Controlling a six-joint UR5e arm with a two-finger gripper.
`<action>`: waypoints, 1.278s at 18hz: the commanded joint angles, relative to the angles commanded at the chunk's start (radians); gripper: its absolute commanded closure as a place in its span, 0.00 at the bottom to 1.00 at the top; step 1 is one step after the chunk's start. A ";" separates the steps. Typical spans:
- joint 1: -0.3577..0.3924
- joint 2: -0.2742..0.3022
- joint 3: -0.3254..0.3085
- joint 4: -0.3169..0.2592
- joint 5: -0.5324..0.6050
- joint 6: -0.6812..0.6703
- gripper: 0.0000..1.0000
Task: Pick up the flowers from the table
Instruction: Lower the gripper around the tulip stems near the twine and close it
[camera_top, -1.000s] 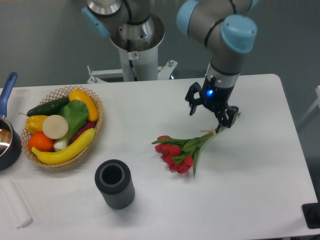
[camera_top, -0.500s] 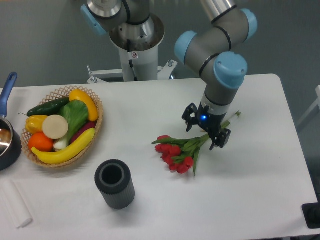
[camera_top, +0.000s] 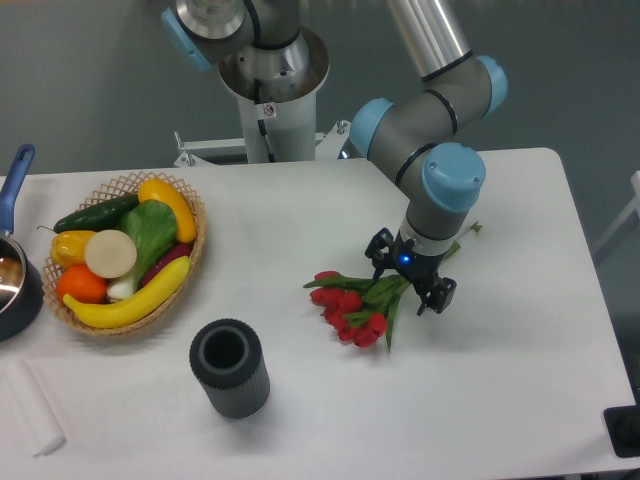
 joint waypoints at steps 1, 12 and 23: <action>0.000 0.002 -0.009 0.000 0.000 0.020 0.00; -0.003 -0.012 -0.043 0.011 0.046 0.022 0.00; -0.029 -0.040 -0.040 0.058 0.046 -0.027 0.16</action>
